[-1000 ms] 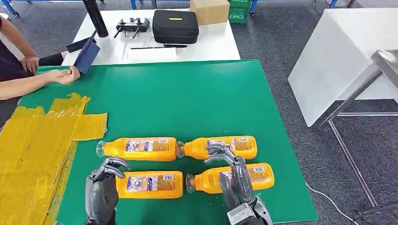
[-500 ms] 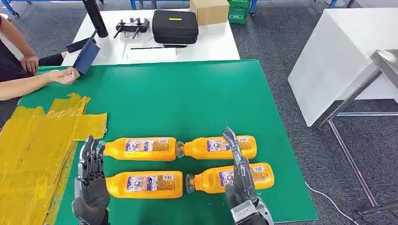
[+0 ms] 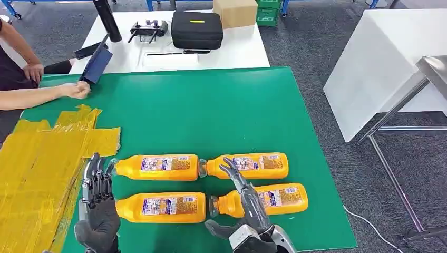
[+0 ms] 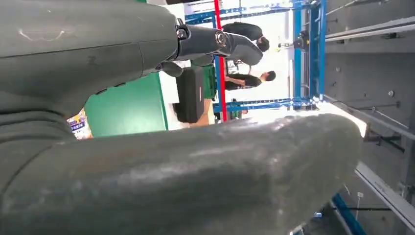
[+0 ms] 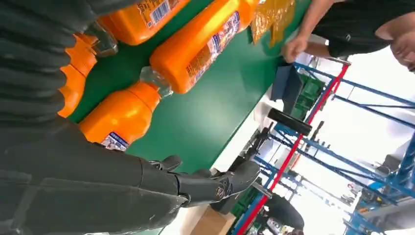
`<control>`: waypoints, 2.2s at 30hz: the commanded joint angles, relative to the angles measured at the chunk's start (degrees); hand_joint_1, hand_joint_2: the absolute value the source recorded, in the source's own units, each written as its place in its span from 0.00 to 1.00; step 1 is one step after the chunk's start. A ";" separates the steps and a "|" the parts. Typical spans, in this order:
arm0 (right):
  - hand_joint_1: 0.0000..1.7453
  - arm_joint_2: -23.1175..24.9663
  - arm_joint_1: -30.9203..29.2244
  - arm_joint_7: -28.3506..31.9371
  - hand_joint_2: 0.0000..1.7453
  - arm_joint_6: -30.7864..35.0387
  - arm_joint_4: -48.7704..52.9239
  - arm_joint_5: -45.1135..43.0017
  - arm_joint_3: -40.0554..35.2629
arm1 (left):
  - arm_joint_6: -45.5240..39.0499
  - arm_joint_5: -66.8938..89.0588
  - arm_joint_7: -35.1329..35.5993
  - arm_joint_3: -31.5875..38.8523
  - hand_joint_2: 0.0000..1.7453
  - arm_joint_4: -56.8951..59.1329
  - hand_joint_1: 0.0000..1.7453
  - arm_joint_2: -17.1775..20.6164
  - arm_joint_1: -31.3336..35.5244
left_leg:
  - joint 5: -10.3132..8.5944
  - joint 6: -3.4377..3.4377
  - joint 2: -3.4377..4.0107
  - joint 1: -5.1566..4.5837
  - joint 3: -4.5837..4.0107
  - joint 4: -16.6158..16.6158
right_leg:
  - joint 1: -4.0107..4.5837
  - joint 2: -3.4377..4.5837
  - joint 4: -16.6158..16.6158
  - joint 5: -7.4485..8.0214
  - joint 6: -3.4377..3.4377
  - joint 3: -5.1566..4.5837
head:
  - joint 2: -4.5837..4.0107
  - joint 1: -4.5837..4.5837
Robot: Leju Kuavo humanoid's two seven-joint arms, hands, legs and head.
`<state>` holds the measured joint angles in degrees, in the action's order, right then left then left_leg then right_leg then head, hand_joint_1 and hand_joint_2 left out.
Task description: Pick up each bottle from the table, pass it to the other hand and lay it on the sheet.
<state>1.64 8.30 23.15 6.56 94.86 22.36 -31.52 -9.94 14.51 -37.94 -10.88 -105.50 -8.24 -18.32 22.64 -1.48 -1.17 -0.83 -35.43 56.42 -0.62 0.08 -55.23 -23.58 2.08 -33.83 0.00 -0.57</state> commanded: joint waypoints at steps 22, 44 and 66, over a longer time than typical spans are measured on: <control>0.00 7.30 -33.47 -15.83 1.00 -8.76 -37.95 5.23 -20.13 | 8.70 -7.76 -0.15 3.96 0.00 12.72 0.00 0.06 14.15 | 0.00 0.21 0.24 0.08 0.28 0.02 | 0.08 0.12 -0.02 0.00 -0.09 0.28 | 0.00 0.00; 0.00 10.24 -38.99 -15.71 1.00 -16.11 -47.67 0.15 -27.88 | 9.44 -8.76 -0.09 3.22 0.00 17.32 0.00 0.24 17.66 | -0.03 0.16 0.10 0.07 0.21 0.02 | 0.07 -0.01 -0.04 -0.02 -0.06 0.24 | 0.00 0.00; 0.00 11.68 -44.19 -26.54 1.00 -25.37 -57.16 4.26 -55.16 | 10.08 -9.60 0.89 4.61 0.00 18.98 0.00 0.38 18.94 | -0.07 0.13 0.04 0.07 0.44 -0.11 | 0.06 -0.07 0.09 0.00 -0.04 0.43 | 0.00 0.00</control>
<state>13.38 -34.00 -1.03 -17.81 47.12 21.60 -72.09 -0.22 5.16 -37.42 -7.63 -89.13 -8.52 -0.47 22.53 -1.47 -1.12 -0.80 -35.24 56.43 -0.60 0.09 -55.27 -23.53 2.10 -33.67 0.00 -0.57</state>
